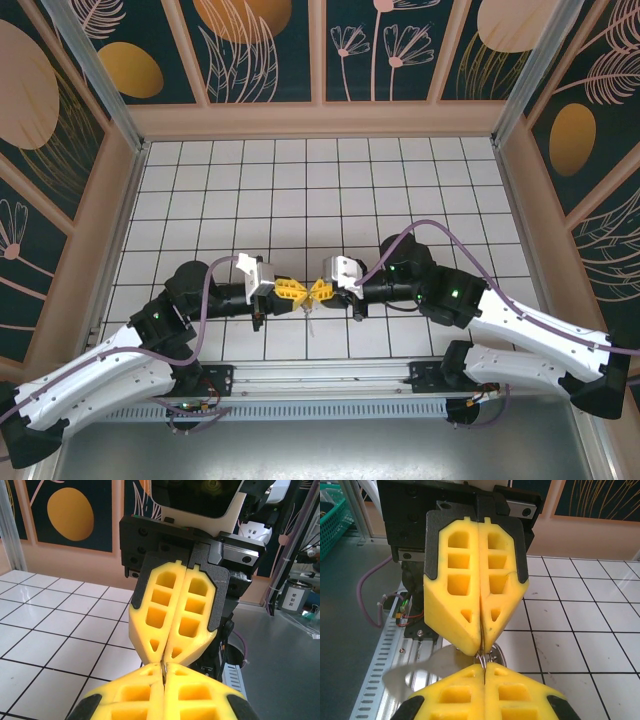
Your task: Put the keys on the keyring
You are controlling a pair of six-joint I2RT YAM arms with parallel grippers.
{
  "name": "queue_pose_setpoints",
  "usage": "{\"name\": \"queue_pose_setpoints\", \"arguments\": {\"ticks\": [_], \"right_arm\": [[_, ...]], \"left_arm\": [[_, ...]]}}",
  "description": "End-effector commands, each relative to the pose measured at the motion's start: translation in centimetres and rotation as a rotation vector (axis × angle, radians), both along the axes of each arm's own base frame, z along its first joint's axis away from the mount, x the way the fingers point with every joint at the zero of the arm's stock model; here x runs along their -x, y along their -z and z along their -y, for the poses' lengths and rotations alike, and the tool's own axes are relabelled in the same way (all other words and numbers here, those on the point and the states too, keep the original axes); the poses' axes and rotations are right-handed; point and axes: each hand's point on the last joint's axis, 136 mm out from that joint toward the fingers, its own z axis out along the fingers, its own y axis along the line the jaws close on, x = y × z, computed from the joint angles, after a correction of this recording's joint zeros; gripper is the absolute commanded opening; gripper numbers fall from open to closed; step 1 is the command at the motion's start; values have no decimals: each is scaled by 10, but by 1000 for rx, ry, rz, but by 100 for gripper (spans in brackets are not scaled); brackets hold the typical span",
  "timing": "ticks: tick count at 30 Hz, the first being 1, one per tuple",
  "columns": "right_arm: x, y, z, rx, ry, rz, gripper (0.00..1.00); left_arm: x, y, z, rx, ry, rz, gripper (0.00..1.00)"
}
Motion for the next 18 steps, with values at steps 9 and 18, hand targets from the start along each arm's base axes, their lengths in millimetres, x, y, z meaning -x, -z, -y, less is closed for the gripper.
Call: {"name": "queue_pose_setpoints", "arguments": {"ticks": [9,18], "right_arm": [[-3,6,3,12,19,-16,0],[-6,15,6,26,50,-25,0]], "left_arm": [[8,-38,-1,144,43,52,0],[6,-40,0,157,37,54,0]]}}
